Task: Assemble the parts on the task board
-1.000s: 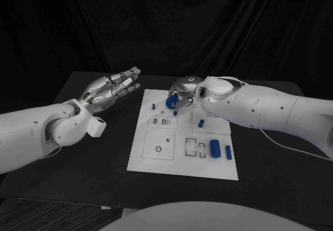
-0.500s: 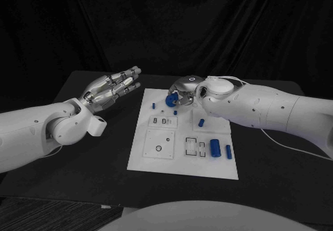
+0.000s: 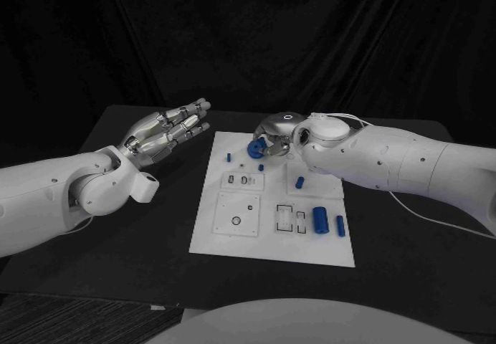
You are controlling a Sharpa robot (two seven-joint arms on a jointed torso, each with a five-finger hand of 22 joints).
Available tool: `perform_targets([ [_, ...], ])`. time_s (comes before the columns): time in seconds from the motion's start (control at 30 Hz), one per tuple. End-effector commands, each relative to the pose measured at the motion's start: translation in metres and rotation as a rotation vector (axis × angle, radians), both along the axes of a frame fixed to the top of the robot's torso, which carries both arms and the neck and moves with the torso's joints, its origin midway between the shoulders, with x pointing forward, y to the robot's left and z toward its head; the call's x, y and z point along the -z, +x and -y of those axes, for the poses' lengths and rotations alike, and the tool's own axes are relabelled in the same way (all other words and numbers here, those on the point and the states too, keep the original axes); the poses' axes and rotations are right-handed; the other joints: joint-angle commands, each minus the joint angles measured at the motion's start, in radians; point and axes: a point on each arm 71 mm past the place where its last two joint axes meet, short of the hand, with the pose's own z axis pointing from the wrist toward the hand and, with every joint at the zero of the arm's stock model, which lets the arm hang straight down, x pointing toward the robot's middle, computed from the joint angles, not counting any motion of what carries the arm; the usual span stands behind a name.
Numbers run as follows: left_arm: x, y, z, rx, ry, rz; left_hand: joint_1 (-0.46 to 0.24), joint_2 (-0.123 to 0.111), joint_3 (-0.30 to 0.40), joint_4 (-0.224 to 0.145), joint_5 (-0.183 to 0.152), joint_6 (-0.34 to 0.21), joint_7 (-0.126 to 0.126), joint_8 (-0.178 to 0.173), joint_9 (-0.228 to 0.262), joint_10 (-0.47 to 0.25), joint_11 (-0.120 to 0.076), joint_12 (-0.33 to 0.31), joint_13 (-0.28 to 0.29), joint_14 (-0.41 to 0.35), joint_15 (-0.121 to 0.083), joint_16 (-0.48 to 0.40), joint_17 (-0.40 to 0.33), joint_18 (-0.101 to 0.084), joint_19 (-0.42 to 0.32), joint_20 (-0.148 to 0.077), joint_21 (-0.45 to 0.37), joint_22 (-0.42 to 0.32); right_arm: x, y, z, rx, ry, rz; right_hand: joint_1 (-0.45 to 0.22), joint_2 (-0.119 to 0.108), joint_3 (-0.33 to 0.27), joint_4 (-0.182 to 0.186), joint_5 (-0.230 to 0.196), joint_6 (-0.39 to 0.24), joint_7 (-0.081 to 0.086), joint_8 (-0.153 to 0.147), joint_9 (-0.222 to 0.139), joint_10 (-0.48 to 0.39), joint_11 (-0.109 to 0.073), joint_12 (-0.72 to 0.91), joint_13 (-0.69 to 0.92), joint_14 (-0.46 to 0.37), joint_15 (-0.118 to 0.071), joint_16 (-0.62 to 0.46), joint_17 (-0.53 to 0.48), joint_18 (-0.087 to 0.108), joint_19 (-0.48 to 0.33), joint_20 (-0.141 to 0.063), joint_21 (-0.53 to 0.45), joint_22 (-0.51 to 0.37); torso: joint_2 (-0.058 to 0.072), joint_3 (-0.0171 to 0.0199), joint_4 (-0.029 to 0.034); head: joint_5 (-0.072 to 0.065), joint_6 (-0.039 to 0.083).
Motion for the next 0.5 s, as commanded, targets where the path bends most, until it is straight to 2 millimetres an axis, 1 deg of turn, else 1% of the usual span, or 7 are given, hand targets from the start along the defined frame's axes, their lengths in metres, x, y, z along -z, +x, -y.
perform_targets([
  [0.03,-0.0007,-0.0008,0.0010,0.013,-0.013,0.005,0.011,0.002,0.033,-0.003,0.016,-0.001,-0.006,0.013,0.015,-0.003,0.004,0.011,0.006,0.006,0.012,-0.004,-0.002,-0.013,-0.001,0.009,-0.007,0.002,0.0003,0.0008,0.0034,0.035,0.014,0.006,-0.009,0.032,0.032,-0.006,0.029,-0.002,0.006,-0.001,-0.009,0.113,-0.006,0.017,0.264,0.107,-0.008,0.017,0.274,-0.010,0.050,-0.003,-0.023,0.225,0.000,-0.0001,-0.0001,0.002,-0.001],
  [0.2,-0.0006,-0.0006,0.0012,0.014,-0.014,0.005,0.011,0.002,0.033,-0.003,0.016,-0.001,-0.006,0.013,0.015,-0.003,0.004,0.011,0.006,0.006,0.012,-0.004,-0.002,-0.013,-0.001,0.009,-0.007,0.002,0.0009,0.0005,0.0050,0.037,0.010,-0.001,-0.015,0.018,0.029,-0.010,0.032,-0.007,0.007,-0.003,-0.018,0.113,-0.004,0.017,0.264,0.107,-0.006,0.017,0.274,-0.009,0.049,-0.002,-0.026,0.224,0.000,0.0000,-0.0003,0.001,-0.002],
  [0.23,-0.0006,-0.0006,0.0014,0.014,-0.014,0.005,0.011,0.002,0.033,-0.003,0.016,-0.001,-0.006,0.013,0.015,-0.003,0.004,0.011,0.006,0.006,0.012,-0.004,-0.002,-0.013,-0.001,0.009,-0.007,0.002,0.0010,0.0004,0.0051,0.037,0.010,-0.002,-0.015,0.018,0.029,-0.010,0.032,-0.007,0.007,-0.003,-0.018,0.113,-0.004,0.017,0.264,0.107,-0.006,0.017,0.274,-0.009,0.049,-0.002,-0.026,0.224,0.000,0.0000,-0.0001,0.001,-0.002],
  [0.27,-0.0006,-0.0006,0.0016,0.015,-0.014,0.005,0.011,0.002,0.033,-0.003,0.016,-0.001,-0.006,0.013,0.015,-0.003,0.004,0.011,0.006,0.006,0.012,-0.004,-0.002,-0.013,-0.001,0.009,-0.007,0.002,0.0011,0.0004,0.0054,0.036,0.009,-0.003,-0.015,0.010,0.027,-0.015,0.030,-0.010,0.007,-0.004,-0.021,0.113,-0.004,0.017,0.264,0.107,-0.006,0.017,0.274,-0.009,0.048,-0.001,-0.027,0.224,0.000,0.0001,-0.0001,0.002,-0.002],
  [0.4,-0.0004,-0.0005,0.0019,0.016,-0.014,0.004,0.011,0.002,0.033,-0.003,0.016,-0.001,-0.006,0.013,0.015,-0.003,0.004,0.011,0.006,0.006,0.012,-0.004,-0.002,-0.013,-0.001,0.009,-0.007,0.002,0.0013,0.0000,0.0068,0.032,0.010,-0.003,-0.015,-0.006,0.022,-0.025,0.021,-0.020,0.006,-0.006,-0.031,0.113,-0.004,0.017,0.264,0.107,-0.005,0.017,0.274,-0.009,0.048,-0.001,-0.028,0.224,0.000,0.0002,0.0000,0.003,-0.002],
  [0.43,-0.0004,-0.0005,0.0018,0.016,-0.014,0.004,0.011,0.002,0.033,-0.003,0.016,-0.001,-0.006,0.013,0.015,-0.003,0.004,0.011,0.006,0.006,0.012,-0.004,-0.002,-0.013,-0.001,0.009,-0.007,0.002,0.0014,-0.0001,0.0072,0.031,0.011,-0.003,-0.017,-0.011,0.018,-0.028,0.013,-0.029,0.005,-0.007,-0.037,0.113,-0.005,0.017,0.264,0.107,-0.006,0.017,0.274,-0.008,0.048,-0.001,-0.029,0.224,0.000,0.0003,-0.0002,0.004,-0.002],
  [0.5,-0.0004,-0.0006,0.0015,0.016,-0.014,0.004,0.011,0.002,0.033,-0.003,0.016,-0.001,-0.006,0.013,0.015,-0.003,0.004,0.011,0.006,0.006,0.012,-0.004,-0.002,-0.013,-0.001,0.009,-0.007,0.002,0.0014,-0.0004,0.0081,0.029,0.012,-0.003,-0.019,-0.013,0.016,-0.029,0.008,-0.032,0.004,-0.007,-0.040,0.113,-0.005,0.017,0.264,0.107,-0.006,0.017,0.274,-0.009,0.048,-0.001,-0.029,0.224,0.000,0.0001,-0.0004,0.005,-0.002],
])
